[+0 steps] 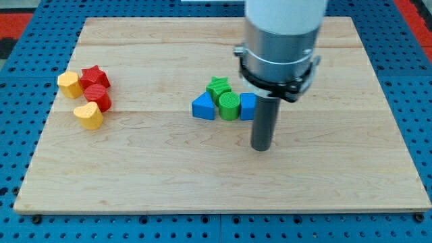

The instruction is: Separate the green blocks from group of blocks

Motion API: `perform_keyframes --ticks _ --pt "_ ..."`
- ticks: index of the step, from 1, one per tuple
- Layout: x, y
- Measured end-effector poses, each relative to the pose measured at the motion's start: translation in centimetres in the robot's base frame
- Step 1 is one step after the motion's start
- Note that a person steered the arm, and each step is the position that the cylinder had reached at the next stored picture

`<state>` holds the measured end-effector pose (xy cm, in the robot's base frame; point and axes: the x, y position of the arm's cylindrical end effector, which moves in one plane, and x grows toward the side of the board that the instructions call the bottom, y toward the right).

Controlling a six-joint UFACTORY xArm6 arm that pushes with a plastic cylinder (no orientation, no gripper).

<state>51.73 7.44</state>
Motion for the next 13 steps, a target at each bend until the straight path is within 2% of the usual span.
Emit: perform_keyframes --ticks 2,4,5,6,7,8,10,11,12,13 --pt "0.8 0.4" --pt "-1.7 -3.1" --pt "-5.4 -5.3" --pt "-8.9 -4.1" --pt "-13.8 -3.7" --pt "-20.9 -5.7" --pt "-21.9 -11.3" --pt "-21.2 -20.7" --pt "-26.7 -21.8" --pt "-28.2 -12.5"
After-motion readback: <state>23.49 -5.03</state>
